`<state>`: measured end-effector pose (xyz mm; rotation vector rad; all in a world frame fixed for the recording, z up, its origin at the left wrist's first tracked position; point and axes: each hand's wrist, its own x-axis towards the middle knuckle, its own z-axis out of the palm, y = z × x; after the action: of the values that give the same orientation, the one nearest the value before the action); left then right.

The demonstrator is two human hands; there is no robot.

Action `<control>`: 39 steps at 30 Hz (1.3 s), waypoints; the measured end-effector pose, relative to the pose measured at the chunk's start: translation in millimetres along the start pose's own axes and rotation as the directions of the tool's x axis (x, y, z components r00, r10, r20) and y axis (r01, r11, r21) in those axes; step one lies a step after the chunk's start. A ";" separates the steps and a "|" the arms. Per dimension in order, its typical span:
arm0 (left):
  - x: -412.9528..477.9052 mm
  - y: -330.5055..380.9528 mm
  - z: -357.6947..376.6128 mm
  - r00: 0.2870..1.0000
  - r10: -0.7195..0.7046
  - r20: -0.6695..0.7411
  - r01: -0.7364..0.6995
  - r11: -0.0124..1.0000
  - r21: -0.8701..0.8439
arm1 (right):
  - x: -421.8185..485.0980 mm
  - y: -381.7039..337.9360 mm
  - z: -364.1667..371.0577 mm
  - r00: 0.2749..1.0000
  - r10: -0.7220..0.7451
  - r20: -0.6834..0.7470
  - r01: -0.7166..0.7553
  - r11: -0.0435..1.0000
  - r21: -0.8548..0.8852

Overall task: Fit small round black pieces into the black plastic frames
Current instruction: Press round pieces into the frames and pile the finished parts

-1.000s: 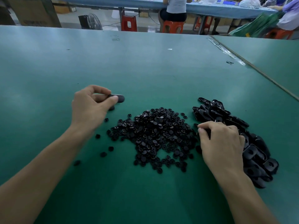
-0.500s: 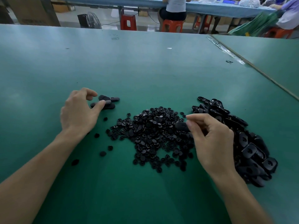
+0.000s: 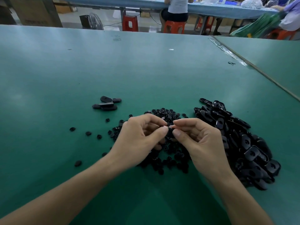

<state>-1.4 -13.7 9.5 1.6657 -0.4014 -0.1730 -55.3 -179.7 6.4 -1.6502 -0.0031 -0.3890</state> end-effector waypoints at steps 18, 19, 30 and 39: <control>1.8 -22.5 0.0 0.987 0.048 -0.155 -0.085 0.967 -0.242 | -11.1 3.3 4.3 0.983 -0.056 0.176 0.170 0.644 -0.746; 2.0 -23.0 -0.1 0.986 0.045 -0.158 -0.086 0.962 -0.259 | -11.6 3.4 5.3 0.981 -0.042 0.189 0.174 0.622 -0.763; 1.7 -23.3 0.2 0.984 0.026 -0.175 -0.086 0.935 -0.343 | -10.4 0.7 1.2 0.987 -0.006 0.158 0.127 0.626 -0.770; -0.2 -18.0 1.4 0.986 0.072 -0.152 -0.118 0.942 -0.314 | -9.8 2.0 2.8 0.991 -0.002 0.136 0.111 0.588 -0.801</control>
<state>0.8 -13.3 -8.4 1.3234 -0.3284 -0.0465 -63.4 -175.0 1.8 -2.6071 0.0374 -0.3552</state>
